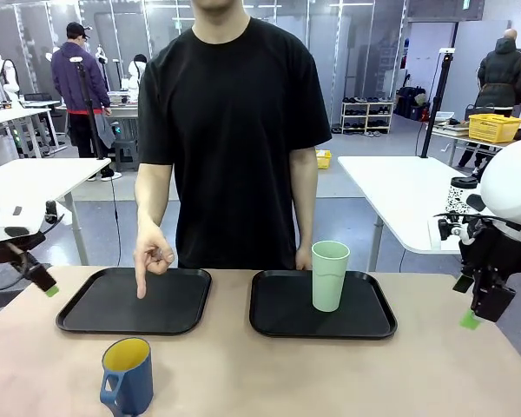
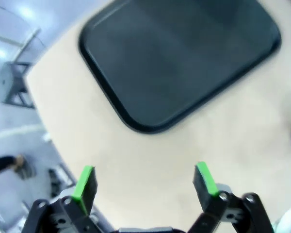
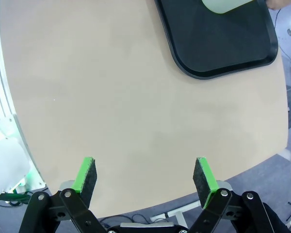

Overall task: Sort and store the cups by type.
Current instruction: Pick up the Handle plastic cup and place it into the empty Flat Tray.

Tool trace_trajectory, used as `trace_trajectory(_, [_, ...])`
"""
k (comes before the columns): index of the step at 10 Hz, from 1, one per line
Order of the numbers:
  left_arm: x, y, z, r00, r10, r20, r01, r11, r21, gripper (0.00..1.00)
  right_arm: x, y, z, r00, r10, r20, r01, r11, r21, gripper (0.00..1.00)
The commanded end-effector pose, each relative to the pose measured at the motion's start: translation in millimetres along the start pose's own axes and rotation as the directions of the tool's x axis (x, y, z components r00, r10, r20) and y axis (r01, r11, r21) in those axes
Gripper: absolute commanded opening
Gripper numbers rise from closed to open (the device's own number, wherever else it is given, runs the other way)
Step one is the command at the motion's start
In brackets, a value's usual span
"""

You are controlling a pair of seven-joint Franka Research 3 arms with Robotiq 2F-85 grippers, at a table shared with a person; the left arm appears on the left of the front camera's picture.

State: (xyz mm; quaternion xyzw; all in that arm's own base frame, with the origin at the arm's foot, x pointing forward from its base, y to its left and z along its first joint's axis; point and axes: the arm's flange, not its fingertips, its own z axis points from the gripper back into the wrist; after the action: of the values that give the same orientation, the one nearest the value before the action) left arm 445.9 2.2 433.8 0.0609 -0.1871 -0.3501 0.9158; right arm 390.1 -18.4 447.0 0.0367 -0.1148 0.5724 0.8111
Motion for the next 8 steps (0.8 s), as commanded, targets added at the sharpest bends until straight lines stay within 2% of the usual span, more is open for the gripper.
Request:
trace_trajectory(1, [-10.6, -10.4, 22.5, 0.930, -0.367, -0.029, 0.366, 0.930, -0.024, 1.00, 0.6, 2.2, 1.4, 1.000, -0.017, -0.012, 0.017, 1.000, -0.004, 1.00])
trace_trajectory(2, [-14.5, -26.2, 26.9, 0.838, -0.543, -0.048, 0.541, 0.840, -0.044, 1.00, 0.6, 2.2, 1.4, 1.000, -0.017, -0.012, 0.017, 1.000, -0.004, 1.00])
trace_trajectory(3, [-17.2, -36.4, 29.0, 0.782, -0.622, -0.040, 0.622, 0.783, -0.025, 1.00, 0.6, 2.2, 1.4, 1.000, -0.017, -0.012, 0.017, 1.000, -0.004, 1.00])
trace_trajectory(5, [-20.3, -56.8, 24.7, 0.675, -0.738, 0.012, 0.737, 0.672, -0.075, 1.00, 0.6, 2.2, 1.4, 1.000, -0.017, -0.012, 0.017, 1.000, -0.004, 1.00])
trace_trajectory(6, [-19.5, -63.6, 18.8, 0.653, -0.756, 0.054, 0.757, 0.649, -0.076, 1.00, 0.6, 2.2, 1.4, 1.000, -0.017, -0.012, 0.017, 1.000, -0.004, 1.00])
trace_trajectory(8, [-17.5, -64.6, 10.3, 0.655, -0.749, 0.104, 0.756, 0.649, -0.087, 1.00, 0.6, 2.2, 1.4, 1.000, -0.017, -0.012, 0.017, 1.000, -0.004, 1.00])
